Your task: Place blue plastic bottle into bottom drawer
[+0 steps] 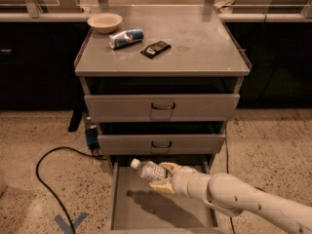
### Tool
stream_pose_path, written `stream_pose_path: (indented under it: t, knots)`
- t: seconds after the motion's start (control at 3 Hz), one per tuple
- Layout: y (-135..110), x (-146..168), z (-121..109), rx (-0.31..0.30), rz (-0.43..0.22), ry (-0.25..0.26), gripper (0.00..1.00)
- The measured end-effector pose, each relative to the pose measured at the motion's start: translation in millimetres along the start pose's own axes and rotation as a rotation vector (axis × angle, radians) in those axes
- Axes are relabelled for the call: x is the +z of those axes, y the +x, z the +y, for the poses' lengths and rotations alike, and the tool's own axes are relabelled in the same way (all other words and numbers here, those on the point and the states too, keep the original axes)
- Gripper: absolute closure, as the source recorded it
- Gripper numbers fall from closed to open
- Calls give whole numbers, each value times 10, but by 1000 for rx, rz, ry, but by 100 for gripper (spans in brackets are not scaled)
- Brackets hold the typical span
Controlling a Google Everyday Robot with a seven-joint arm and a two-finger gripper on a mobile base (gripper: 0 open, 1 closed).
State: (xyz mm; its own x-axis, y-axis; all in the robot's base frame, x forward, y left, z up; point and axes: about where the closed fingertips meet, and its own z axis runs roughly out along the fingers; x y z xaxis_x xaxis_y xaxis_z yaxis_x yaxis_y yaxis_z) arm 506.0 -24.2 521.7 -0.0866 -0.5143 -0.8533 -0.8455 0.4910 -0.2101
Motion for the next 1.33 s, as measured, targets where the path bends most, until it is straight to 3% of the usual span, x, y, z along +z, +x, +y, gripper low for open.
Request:
stream_pose_path:
  t: [0.33,0.67,1.0,1.33]
  knots:
    - [456,436,-380,51,49,-6,100]
    - [955,782,-461,113,94,-20,100]
    - [1366,986,-378,180,126,-31,100]
    - [1658,993,-140,242,136,-22,100]
